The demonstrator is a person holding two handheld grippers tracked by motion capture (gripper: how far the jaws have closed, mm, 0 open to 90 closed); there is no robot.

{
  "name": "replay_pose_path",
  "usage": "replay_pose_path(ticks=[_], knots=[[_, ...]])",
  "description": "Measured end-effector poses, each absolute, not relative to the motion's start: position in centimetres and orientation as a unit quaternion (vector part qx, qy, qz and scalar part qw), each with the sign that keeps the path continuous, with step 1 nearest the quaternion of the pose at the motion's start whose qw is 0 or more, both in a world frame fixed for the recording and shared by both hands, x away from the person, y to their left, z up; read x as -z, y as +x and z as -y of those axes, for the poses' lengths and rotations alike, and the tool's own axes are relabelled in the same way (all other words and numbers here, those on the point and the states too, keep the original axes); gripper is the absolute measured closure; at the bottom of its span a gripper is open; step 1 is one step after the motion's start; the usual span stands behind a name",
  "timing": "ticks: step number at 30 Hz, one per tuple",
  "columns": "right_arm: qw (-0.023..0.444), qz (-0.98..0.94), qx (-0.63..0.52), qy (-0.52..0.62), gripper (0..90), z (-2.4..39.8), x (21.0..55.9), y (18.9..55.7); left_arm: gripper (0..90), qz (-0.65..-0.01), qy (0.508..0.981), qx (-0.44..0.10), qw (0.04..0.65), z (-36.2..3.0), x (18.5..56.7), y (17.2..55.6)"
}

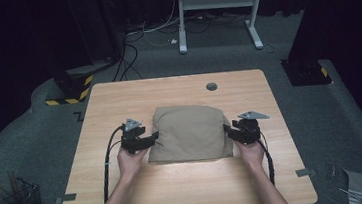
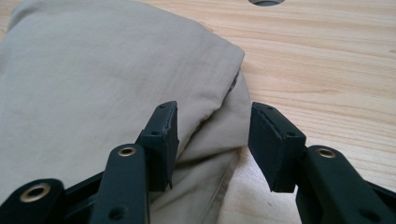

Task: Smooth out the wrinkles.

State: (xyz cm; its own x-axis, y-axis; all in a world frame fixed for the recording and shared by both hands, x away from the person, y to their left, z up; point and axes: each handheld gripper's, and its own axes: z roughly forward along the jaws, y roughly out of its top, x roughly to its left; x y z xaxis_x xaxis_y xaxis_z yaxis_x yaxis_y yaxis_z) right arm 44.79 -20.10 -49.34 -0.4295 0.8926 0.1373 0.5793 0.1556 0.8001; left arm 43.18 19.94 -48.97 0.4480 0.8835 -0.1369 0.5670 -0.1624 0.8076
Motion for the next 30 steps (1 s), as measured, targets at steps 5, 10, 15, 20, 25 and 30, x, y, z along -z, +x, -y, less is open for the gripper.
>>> replay_pose_path(ticks=[5,10,15,20,25,30], knots=[[0.191,-0.736,-0.418,0.497,52.2,20.6,49.2,44.1,35.5,-0.492,0.735,-0.188,0.427,-20.8,48.6,42.4],[0.198,-0.735,-0.421,0.494,52.3,21.1,49.0,43.3,35.5,-0.496,0.730,-0.189,0.431,-21.6,48.6,41.6],[0.200,-0.731,-0.423,0.497,52.3,21.6,48.9,42.5,35.5,-0.499,0.728,-0.197,0.427,-22.1,48.6,40.8],[0.205,-0.731,-0.422,0.496,52.1,22.1,49.0,41.7,35.5,-0.494,0.730,-0.208,0.425,-22.5,48.6,39.8],[0.204,-0.726,-0.422,0.503,51.4,22.6,49.4,40.8,35.4,-0.500,0.727,-0.206,0.423,-23.1,49.1,39.0],[0.207,-0.728,-0.419,0.502,51.2,23.0,49.7,40.1,35.4,-0.507,0.721,-0.203,0.427,-23.6,49.6,38.3]])
